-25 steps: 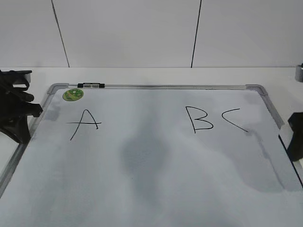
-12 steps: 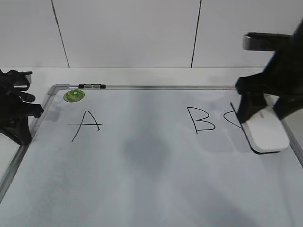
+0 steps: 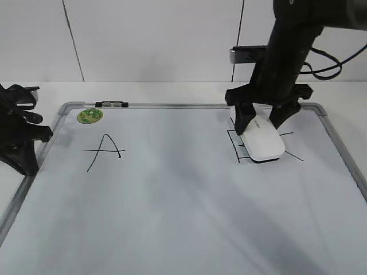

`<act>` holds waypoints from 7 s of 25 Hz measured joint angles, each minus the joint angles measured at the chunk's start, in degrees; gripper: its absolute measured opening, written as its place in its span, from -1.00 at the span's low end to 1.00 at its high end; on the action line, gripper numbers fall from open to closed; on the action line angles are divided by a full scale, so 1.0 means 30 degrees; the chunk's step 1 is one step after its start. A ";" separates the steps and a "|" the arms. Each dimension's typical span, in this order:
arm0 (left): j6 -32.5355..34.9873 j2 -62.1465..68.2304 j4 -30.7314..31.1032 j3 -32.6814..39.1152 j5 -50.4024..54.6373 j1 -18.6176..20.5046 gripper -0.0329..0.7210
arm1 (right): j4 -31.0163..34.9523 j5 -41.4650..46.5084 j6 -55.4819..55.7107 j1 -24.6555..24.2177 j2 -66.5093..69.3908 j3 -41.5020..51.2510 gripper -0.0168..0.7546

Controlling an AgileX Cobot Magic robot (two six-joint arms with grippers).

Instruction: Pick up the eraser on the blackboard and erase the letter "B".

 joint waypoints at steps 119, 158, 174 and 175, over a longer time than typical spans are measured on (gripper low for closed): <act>-0.0033 0.0024 0.0076 0.0000 0.1047 0.0039 -0.80 | 0.0498 0.0066 0.0503 0.2703 0.3697 -0.3295 0.41; -0.0068 0.0024 -0.0051 0.0000 0.1087 0.0039 -0.80 | 0.1724 -0.1831 -0.2944 -0.6055 -0.6054 0.8975 0.41; -0.0068 0.0024 -0.0128 0.0000 0.1087 0.0039 -0.80 | 0.0707 -0.3841 -0.3357 -0.6123 -0.3947 0.9094 0.41; -0.0068 0.0024 -0.0136 0.0000 0.1052 0.0039 -0.80 | 0.0548 -0.3873 -0.3357 -0.6123 -0.3947 0.9094 0.41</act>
